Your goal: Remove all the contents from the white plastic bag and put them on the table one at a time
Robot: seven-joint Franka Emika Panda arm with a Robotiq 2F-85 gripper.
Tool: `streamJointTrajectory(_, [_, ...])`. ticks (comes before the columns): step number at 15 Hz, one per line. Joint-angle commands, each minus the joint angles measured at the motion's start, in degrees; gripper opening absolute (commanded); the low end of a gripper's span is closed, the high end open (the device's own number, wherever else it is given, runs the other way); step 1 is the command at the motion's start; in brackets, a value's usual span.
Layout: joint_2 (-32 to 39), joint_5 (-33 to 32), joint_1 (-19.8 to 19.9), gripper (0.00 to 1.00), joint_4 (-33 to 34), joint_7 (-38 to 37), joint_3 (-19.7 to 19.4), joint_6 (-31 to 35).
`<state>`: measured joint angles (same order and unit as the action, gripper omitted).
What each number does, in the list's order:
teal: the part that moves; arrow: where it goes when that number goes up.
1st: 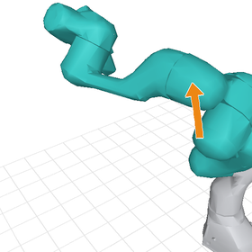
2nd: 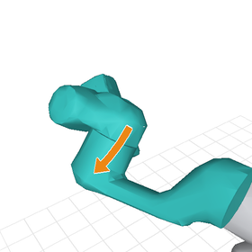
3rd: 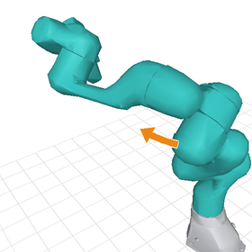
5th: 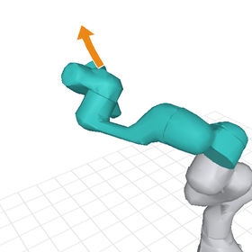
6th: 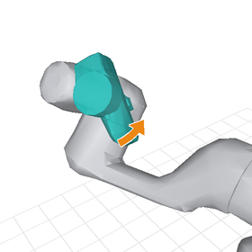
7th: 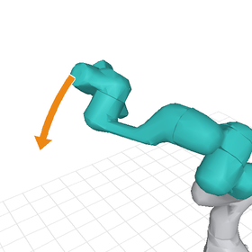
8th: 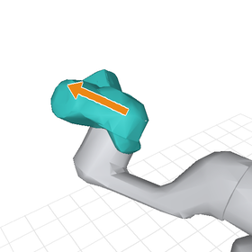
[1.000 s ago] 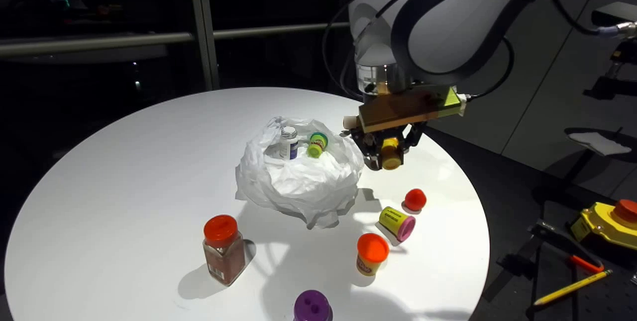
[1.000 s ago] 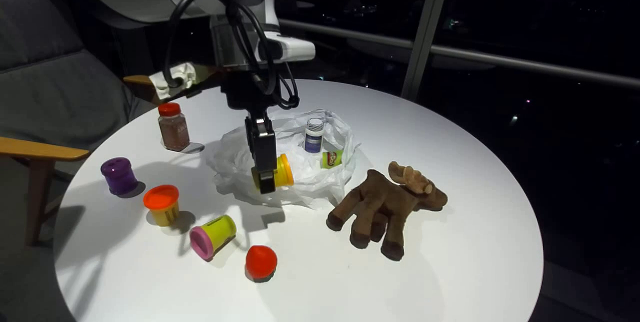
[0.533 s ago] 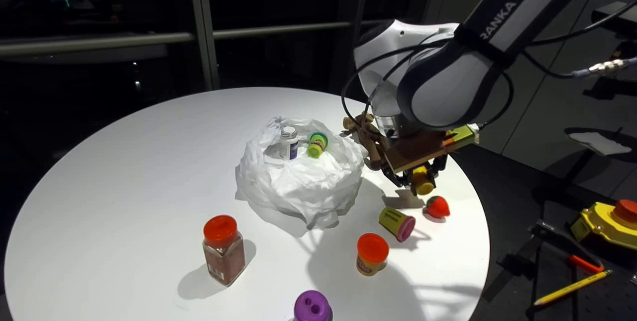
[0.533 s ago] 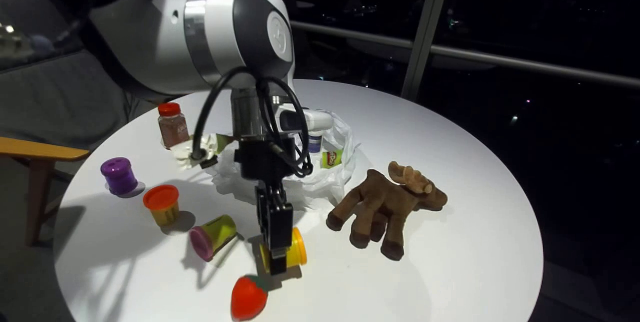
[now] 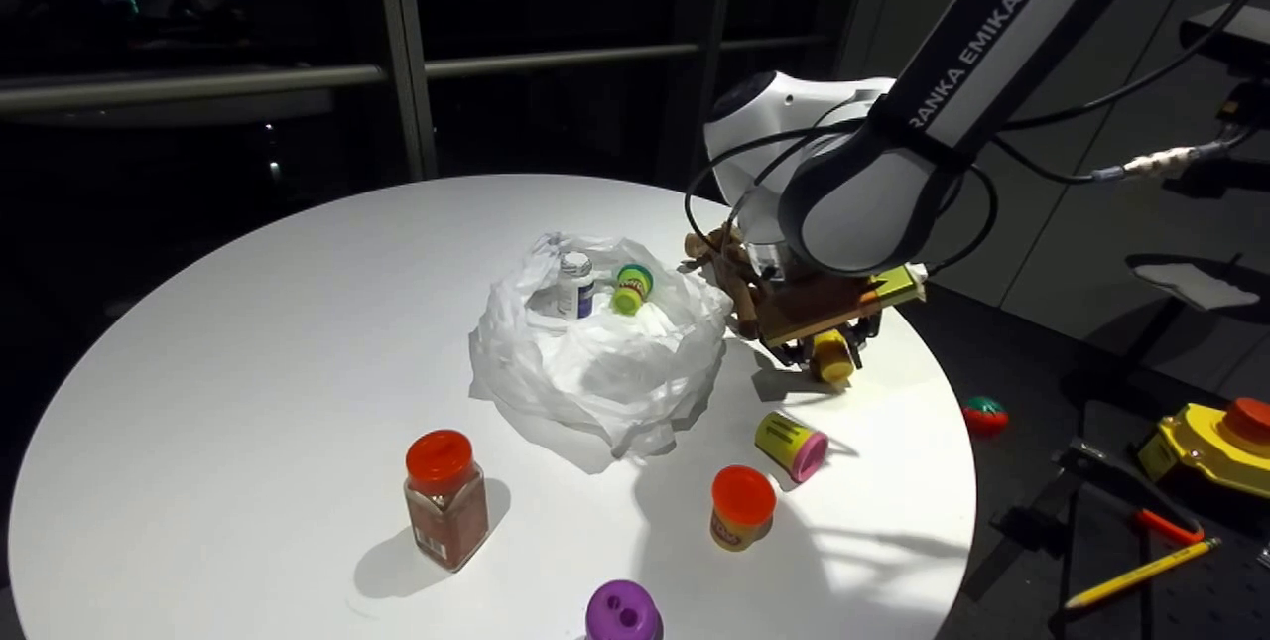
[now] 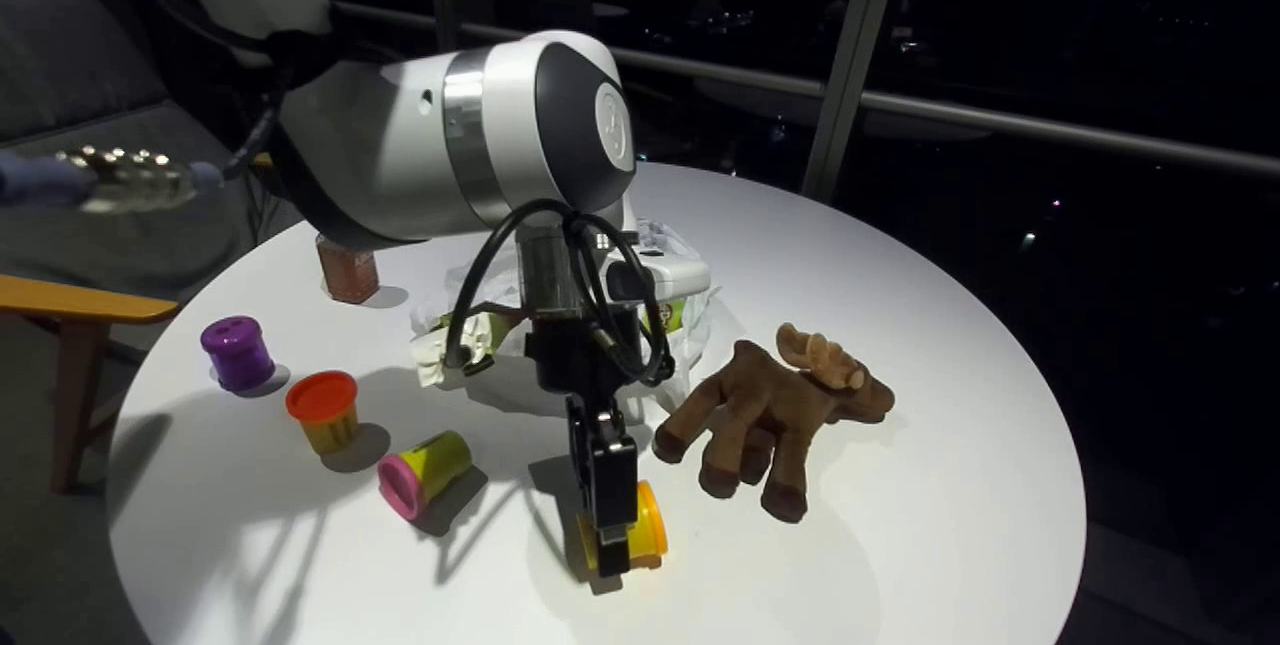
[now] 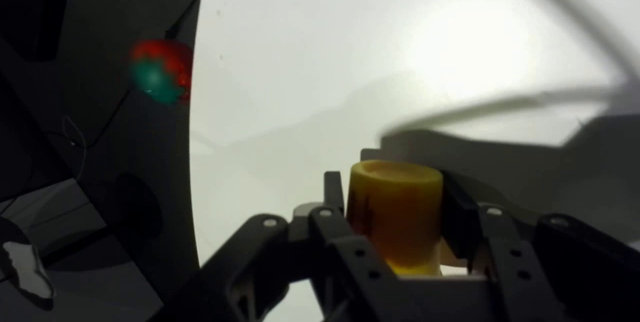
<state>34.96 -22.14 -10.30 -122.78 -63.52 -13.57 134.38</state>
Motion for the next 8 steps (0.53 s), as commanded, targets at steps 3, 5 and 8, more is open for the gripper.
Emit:
streamJointTrajectory(3, [-1.9,0.5,0.7,0.96,-0.1,-1.6,-0.1,6.5])
streamJointTrajectory(5, [-4.0,1.3,0.6,1.0,-0.8,-0.5,0.5,8.4])
streamJointTrajectory(8, [-8.5,2.7,0.3,1.0,-1.8,-0.1,1.5,11.0])
